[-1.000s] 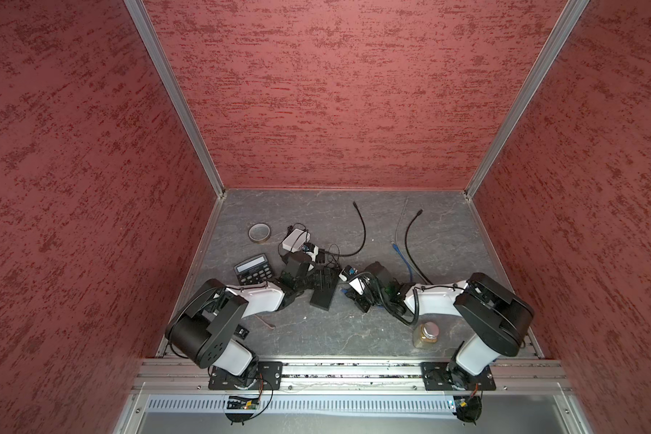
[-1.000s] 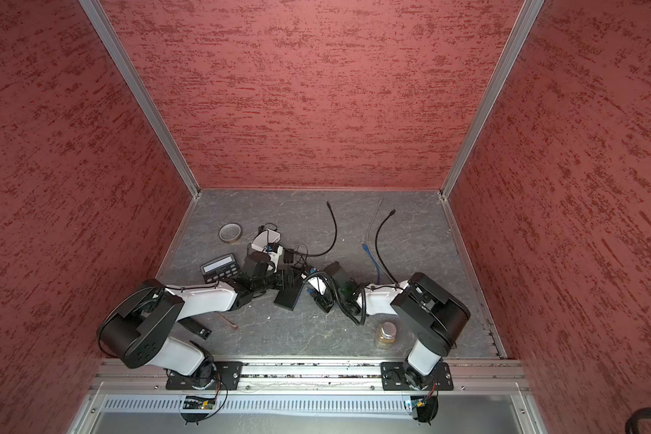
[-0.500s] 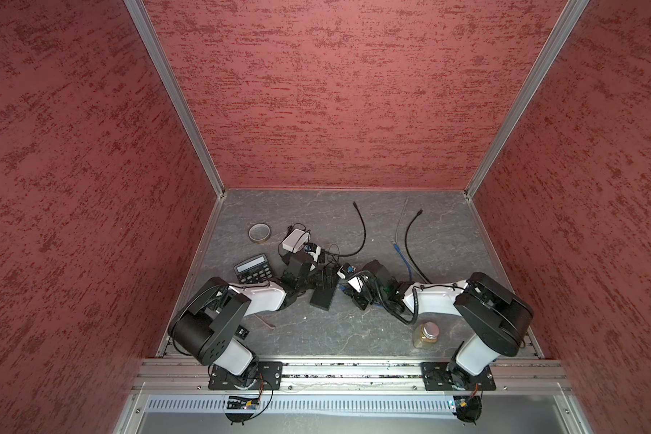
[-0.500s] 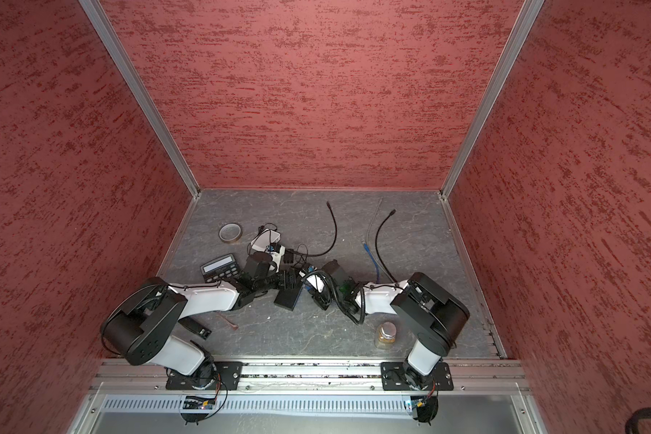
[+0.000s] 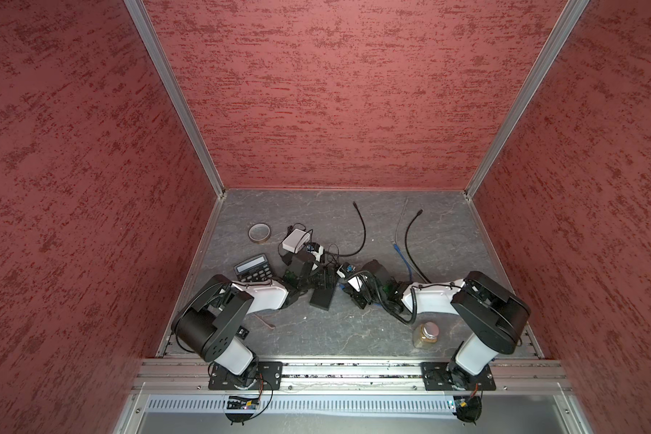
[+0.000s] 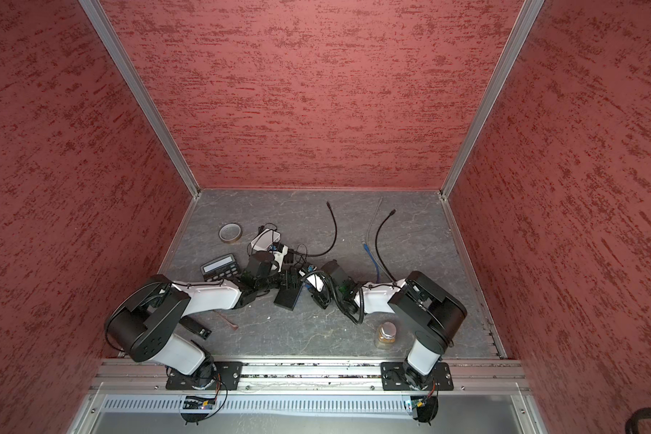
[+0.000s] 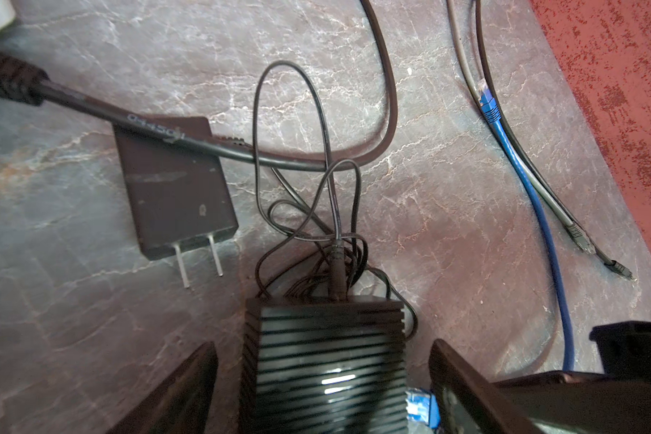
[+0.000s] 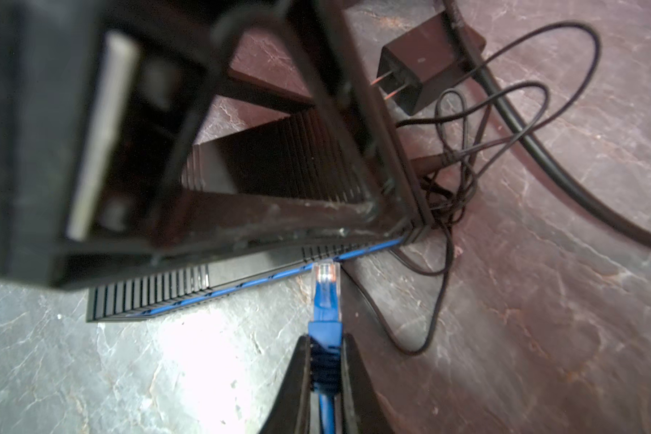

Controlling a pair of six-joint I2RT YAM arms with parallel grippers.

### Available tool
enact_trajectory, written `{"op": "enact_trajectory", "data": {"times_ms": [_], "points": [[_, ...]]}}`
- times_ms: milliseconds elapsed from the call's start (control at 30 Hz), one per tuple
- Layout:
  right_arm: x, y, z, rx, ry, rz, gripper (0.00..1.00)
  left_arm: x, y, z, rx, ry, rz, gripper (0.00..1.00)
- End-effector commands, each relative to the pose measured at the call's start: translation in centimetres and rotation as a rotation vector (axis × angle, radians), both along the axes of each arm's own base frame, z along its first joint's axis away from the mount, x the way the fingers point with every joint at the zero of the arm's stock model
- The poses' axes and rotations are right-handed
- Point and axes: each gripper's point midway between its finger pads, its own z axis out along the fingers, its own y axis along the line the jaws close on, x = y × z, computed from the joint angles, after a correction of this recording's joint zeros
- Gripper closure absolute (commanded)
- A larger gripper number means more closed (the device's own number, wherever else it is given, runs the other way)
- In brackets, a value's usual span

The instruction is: Insert the plug into the switch port

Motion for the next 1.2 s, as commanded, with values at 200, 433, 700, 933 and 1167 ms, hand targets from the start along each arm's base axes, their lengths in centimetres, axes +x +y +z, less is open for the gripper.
{"op": "enact_trajectory", "data": {"times_ms": [200,433,700,933,1167], "points": [[0.2,2.1,1.8,0.072,-0.054,0.049,0.95,0.2,-1.2,0.4,-0.021,-0.016,-0.026,0.12],[-0.4,2.6,1.6,0.079,-0.046,0.077,0.95,0.1,-1.4,0.1,-0.017,-0.011,-0.026,0.12],[-0.4,2.9,1.1,0.093,-0.035,0.074,0.95,0.1,-1.5,0.1,-0.019,-0.006,-0.028,0.13],[0.1,3.2,2.6,0.147,-0.077,0.044,0.96,-0.2,-2.0,-0.2,-0.022,0.001,-0.049,0.13],[1.3,3.5,3.0,0.128,-0.09,0.009,0.96,-0.6,-2.4,-0.4,-0.014,0.006,-0.07,0.13]]}}
